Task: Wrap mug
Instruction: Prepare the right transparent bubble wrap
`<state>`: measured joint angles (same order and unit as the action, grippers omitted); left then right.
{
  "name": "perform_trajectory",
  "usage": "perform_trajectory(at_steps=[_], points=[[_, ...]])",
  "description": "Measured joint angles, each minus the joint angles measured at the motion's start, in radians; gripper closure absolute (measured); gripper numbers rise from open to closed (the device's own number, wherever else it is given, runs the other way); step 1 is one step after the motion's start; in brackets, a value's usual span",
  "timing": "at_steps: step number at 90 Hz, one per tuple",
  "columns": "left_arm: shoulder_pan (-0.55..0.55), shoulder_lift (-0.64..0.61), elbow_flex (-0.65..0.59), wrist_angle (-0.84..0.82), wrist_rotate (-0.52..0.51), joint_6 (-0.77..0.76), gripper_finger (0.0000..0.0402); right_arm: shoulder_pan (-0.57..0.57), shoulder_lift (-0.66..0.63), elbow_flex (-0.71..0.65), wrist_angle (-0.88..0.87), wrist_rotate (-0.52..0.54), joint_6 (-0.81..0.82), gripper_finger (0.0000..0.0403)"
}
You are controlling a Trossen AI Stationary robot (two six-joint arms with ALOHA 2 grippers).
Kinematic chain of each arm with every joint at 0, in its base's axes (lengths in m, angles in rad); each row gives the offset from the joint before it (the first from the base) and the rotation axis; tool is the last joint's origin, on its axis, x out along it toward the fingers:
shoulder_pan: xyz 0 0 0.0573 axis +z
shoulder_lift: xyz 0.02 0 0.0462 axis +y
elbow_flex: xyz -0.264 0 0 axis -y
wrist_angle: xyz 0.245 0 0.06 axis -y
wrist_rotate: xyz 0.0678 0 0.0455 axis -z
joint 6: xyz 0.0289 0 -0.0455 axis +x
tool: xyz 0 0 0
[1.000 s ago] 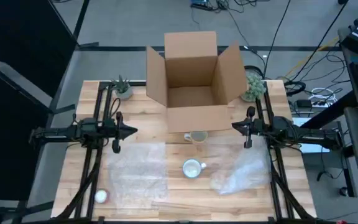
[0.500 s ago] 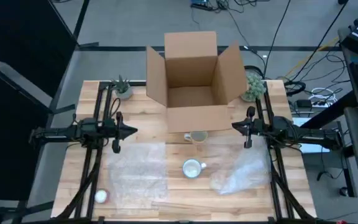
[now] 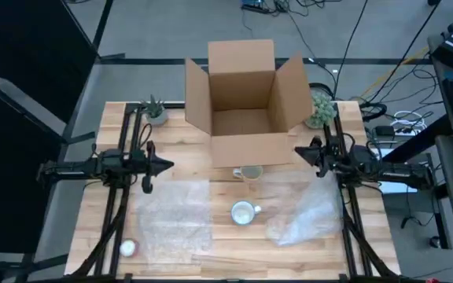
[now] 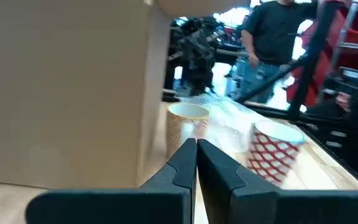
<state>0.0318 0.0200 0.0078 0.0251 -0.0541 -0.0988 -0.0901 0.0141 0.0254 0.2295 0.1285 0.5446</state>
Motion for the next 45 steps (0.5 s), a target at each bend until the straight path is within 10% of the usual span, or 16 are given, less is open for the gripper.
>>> perform_trajectory(at_steps=[45], points=[[0.0,0.0,0.0,0.011,-0.011,-0.079,0.0402,0.055,0.55,0.568,-0.914,-0.097,-0.046,0.0403]])
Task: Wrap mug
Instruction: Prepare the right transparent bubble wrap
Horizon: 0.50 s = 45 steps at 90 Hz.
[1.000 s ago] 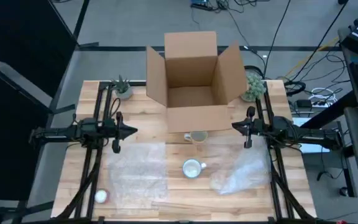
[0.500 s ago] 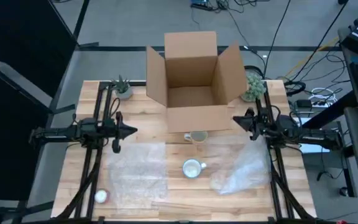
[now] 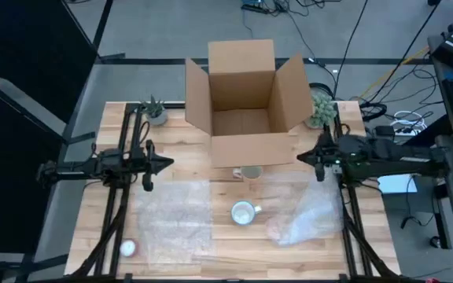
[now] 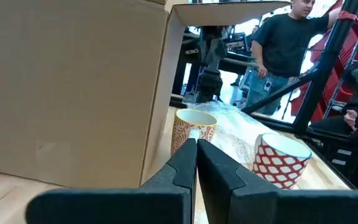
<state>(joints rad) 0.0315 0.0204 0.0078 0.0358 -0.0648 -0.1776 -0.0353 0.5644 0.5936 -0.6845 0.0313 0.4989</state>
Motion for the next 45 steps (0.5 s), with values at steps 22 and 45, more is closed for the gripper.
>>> perform_trajectory(at_steps=[22,45], points=[[0.0,0.0,0.0,0.0,-0.001,-0.001,0.0402,-0.01,0.323,0.001,-0.017,-0.056,-0.052,0.0365],[0.0,0.0,0.0,0.0,-0.001,-0.001,0.0402,-0.024,0.553,0.001,-0.015,0.009,-0.13,0.025]])
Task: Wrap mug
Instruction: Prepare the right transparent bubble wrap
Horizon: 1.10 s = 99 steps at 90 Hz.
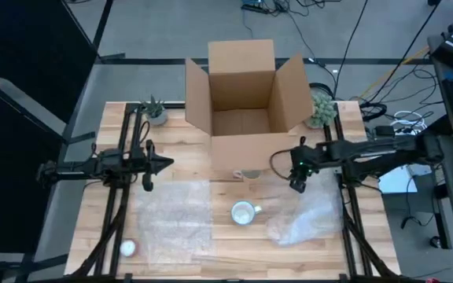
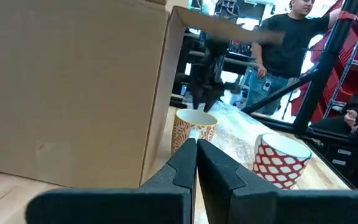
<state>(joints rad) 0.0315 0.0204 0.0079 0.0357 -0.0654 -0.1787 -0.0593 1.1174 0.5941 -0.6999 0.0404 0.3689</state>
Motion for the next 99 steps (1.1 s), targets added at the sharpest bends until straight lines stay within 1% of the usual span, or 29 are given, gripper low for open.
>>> perform_trajectory(at_steps=[8,17,27,36,49,57,61,71,80,85,92,99], points=[[0.0,0.0,0.0,0.0,0.0,0.0,0.0402,0.0,0.061,0.0,0.002,0.042,-0.019,0.0214],[0.0,0.0,0.0,0.0,0.0,0.0,0.0402,0.0,0.109,0.0,0.002,0.059,-0.042,0.0186],[0.0,0.0,0.0,0.0,0.0,0.0,0.0402,0.0,0.144,0.0,0.019,0.093,-0.049,0.0171],[0.0,0.0,0.0,0.0,0.0,0.0,0.0402,0.0,0.163,0.0,0.012,0.091,-0.058,0.0168],[0.0,0.0,0.0,0.0,0.0,-0.003,0.0402,0.004,0.162,-0.001,-0.054,0.087,-0.028,0.0173],[0.0,0.0,0.0,0.0,0.002,-0.034,0.0402,0.011,0.139,-0.002,-0.055,0.066,0.023,0.0179],[0.0,0.0,0.0,-0.001,0.002,-0.06,0.0402,0.02,0.127,-0.004,-0.047,0.077,0.036,0.0181],[0.0,0.0,0.0,-0.003,0.004,-0.078,0.0402,0.027,0.117,-0.066,0.069,0.143,0.056,0.0183],[0.0,0.0,0.0,-0.001,0.005,-0.077,0.0402,0.017,0.117,-0.154,0.234,0.116,0.07,0.0184],[0.0,0.0,0.0,0.0,0.004,-0.077,0.0402,0.015,0.116,-0.178,0.271,0.106,0.09,0.0187],[0.0,0.0,0.0,0.0,0.004,-0.077,0.0402,0.022,0.113,-0.179,0.276,0.102,0.109,0.0206],[0.0,0.0,0.0,-0.001,0.004,-0.077,0.0402,0.031,0.114,-0.167,0.268,0.093,0.092,0.0249]])
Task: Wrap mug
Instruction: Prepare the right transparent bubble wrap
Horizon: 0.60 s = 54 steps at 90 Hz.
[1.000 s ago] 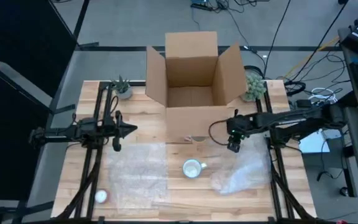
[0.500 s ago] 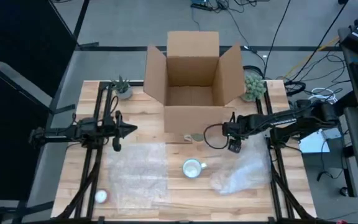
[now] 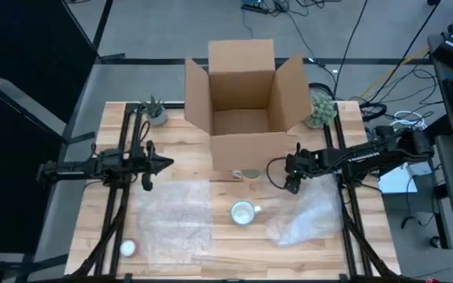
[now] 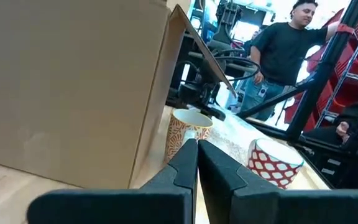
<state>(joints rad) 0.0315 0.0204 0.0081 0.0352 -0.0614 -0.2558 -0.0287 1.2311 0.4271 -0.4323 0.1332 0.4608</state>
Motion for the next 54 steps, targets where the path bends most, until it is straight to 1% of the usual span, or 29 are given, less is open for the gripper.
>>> perform_trajectory(at_steps=[7,12,16,25,37,45,54], points=[[0.0,0.0,0.0,0.001,-0.005,0.0,0.0402,0.004,0.002,0.021,-0.037,-0.016,-0.019,0.0311],[0.0,0.0,0.0,0.0,-0.009,0.0,0.0402,0.004,0.003,0.046,-0.096,-0.039,-0.032,0.0363],[0.0,0.0,0.0,0.0,-0.016,0.0,0.0402,0.006,0.004,0.076,-0.15,-0.053,-0.039,0.0386],[0.0,0.0,0.0,0.0,-0.022,0.001,0.0402,0.03,0.005,0.188,-0.274,-0.054,-0.035,0.0393],[0.0,0.0,0.0,0.0,-0.022,0.001,0.0402,0.079,0.004,0.38,-0.515,-0.021,-0.024,0.0401],[0.0,0.0,0.0,0.001,-0.023,0.001,0.0402,0.127,0.004,0.51,-0.634,-0.007,0.027,0.0402],[0.0,0.0,0.0,0.001,-0.026,0.001,0.0402,0.203,0.004,0.619,-0.738,-0.008,0.136,0.0402]])
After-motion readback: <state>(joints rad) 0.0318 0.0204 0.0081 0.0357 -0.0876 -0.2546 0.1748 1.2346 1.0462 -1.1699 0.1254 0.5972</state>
